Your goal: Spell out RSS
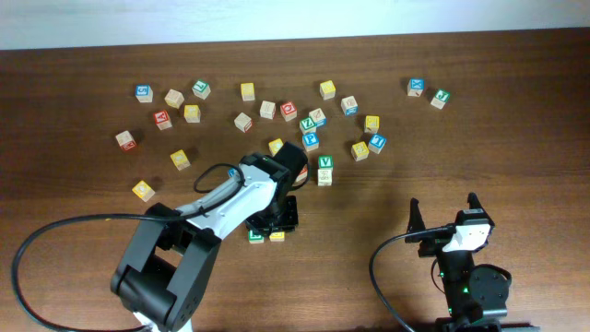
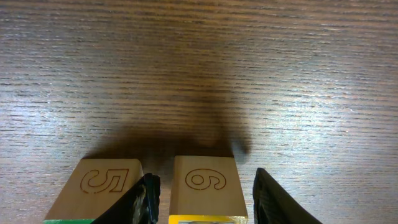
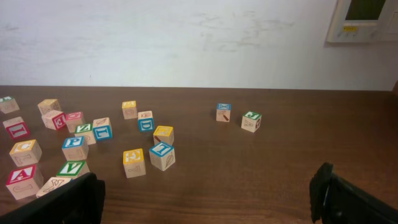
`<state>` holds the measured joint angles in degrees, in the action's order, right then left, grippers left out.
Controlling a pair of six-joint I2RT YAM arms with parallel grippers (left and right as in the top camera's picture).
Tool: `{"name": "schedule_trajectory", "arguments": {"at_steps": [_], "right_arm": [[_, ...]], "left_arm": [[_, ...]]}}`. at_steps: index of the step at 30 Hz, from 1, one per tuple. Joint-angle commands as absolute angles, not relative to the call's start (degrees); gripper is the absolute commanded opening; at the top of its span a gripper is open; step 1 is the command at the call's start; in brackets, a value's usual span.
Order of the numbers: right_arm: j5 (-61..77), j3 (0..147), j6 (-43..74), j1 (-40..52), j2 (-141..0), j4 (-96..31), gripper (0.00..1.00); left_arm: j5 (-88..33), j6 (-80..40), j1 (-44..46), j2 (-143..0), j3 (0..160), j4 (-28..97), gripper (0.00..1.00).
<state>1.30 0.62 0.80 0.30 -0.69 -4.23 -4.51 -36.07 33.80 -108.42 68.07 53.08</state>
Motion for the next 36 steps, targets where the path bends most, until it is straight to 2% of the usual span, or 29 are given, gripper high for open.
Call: {"name": "schedule_trajectory", "arguments": {"at_steps": [1, 8, 15, 17, 19, 20, 23, 25, 26, 27, 28, 29, 31, 33, 36], "right_arm": [[0.82, 0.32, 0.43, -0.03, -0.32, -4.51, 0.98], [0.82, 0.32, 0.43, -0.03, -0.32, -4.51, 0.98], [0.82, 0.32, 0.43, -0.03, -0.32, -4.51, 0.98], [0.82, 0.32, 0.43, -0.03, -0.32, -4.51, 0.98], [0.82, 0.32, 0.43, -0.03, -0.32, -4.54, 0.98], [0.8, 0.32, 0.43, -0.03, -0.32, -4.54, 0.98], [0.82, 0.32, 0.43, -0.03, -0.32, -4.51, 0.99], [0.8, 0.32, 0.43, -0.03, -0.32, -4.51, 0.98], [0.82, 0.32, 0.43, -0.03, -0.32, -4.51, 0.98], [0.82, 0.32, 0.43, -0.03, -0.32, -4.51, 0.98], [0.8, 0.32, 0.43, -0.03, -0.32, -4.51, 0.98], [0.82, 0.32, 0.43, -0.03, -0.32, -4.51, 0.98], [0.82, 0.32, 0.43, -0.03, -0.32, -4.51, 0.98], [0.82, 0.32, 0.43, -0.03, -0.32, -4.51, 0.98], [0.82, 0.32, 0.43, -0.03, -0.32, -4.51, 0.98]], "left_arm": [[-5.08, -36.47, 34.13, -107.81, 68.38, 53.17, 0.41], [-4.6, -36.42, 33.65, -107.81, 72.73, 53.47, 0.42], [-2.85, -32.36, 24.95, -107.79, 84.25, 60.69, 0.4], [-2.76, -30.28, 23.66, -107.79, 86.52, 61.6, 0.36], [-2.74, -29.41, 24.03, -107.83, 86.43, 63.79, 0.4], [-0.58, -28.18, 24.93, -107.83, 86.26, 67.2, 0.46], [6.96, -32.75, 24.49, -107.85, 86.21, 74.94, 0.44], [3.44, -32.53, 24.16, -107.85, 85.54, 76.73, 0.45], [-1.43, -28.58, 24.43, -107.85, 84.14, 76.42, 0.48], [-6.5, -25.32, 24.86, -107.85, 82.39, 75.11, 0.58], [-7.31, -24.91, 24.99, -107.85, 81.65, 74.39, 0.59], [-7.05, -24.69, 24.88, -107.85, 81.38, 74.43, 0.56], [-5.78, -24.71, 24.34, -107.85, 80.73, 74.91, 0.39], [-5.13, -24.73, 24.03, -107.85, 79.2, 75.09, 0.3], [-5.15, -24.73, 23.88, -107.85, 74.26, 72.58, 0.34]]}}
